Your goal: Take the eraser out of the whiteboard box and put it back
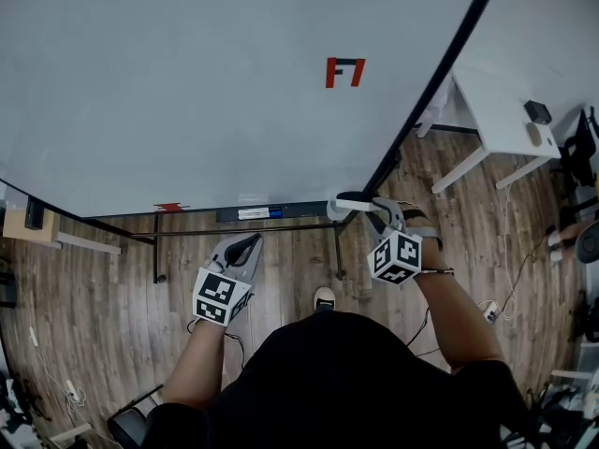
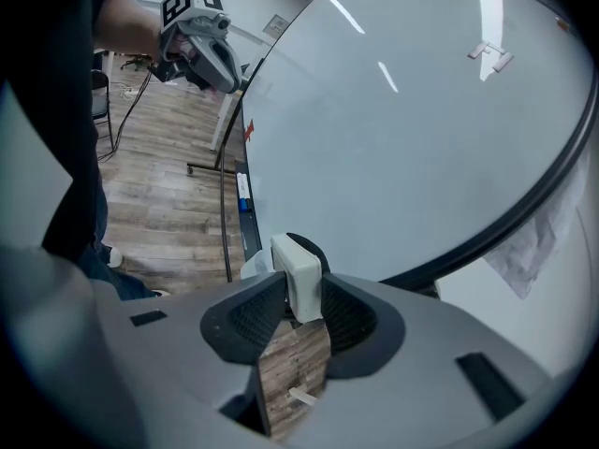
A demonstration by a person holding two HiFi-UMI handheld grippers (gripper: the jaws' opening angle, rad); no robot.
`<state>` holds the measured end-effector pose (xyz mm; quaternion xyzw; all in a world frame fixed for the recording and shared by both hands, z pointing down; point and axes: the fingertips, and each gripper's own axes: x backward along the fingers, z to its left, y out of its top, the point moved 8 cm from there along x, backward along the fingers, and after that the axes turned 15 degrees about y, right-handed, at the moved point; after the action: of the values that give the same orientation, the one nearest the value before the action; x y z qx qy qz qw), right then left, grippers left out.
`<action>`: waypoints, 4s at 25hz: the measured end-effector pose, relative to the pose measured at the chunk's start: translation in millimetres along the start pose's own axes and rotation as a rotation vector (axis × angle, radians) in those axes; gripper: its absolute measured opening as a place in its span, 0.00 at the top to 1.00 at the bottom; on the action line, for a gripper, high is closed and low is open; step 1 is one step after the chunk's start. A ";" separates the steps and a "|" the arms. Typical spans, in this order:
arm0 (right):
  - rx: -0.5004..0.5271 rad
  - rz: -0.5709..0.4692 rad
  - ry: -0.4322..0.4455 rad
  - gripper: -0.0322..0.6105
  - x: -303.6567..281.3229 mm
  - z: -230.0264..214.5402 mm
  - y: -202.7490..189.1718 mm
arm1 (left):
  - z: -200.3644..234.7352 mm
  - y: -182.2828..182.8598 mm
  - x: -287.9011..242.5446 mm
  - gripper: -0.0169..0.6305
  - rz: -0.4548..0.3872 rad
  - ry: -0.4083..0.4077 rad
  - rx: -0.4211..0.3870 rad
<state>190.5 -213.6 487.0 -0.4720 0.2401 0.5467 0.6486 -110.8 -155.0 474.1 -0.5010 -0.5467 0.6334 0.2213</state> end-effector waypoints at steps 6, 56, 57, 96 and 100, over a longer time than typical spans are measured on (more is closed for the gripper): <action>0.018 0.034 0.044 0.77 -22.1 0.1 0.9 | 6.5 -4.6 -0.3 0.96 0.005 0.009 0.011; 0.243 0.309 0.198 0.74 -149.9 13.1 6.1 | 10.8 -48.0 1.3 0.96 0.072 0.057 0.096; 0.238 0.304 0.195 0.74 -149.8 13.1 5.7 | 11.0 -48.6 1.9 0.96 0.073 0.058 0.095; -0.377 -0.115 0.024 0.80 2.7 -0.1 -22.4 | 4.2 -9.0 11.3 0.96 -0.005 0.006 -0.008; -0.418 -0.143 0.009 0.82 16.8 6.6 -27.1 | 1.3 -5.7 15.7 0.96 -0.014 0.001 -0.017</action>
<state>219.3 -198.5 485.5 -0.6145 0.0902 0.5353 0.5725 -119.7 -140.9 473.0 -0.4993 -0.5555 0.6269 0.2216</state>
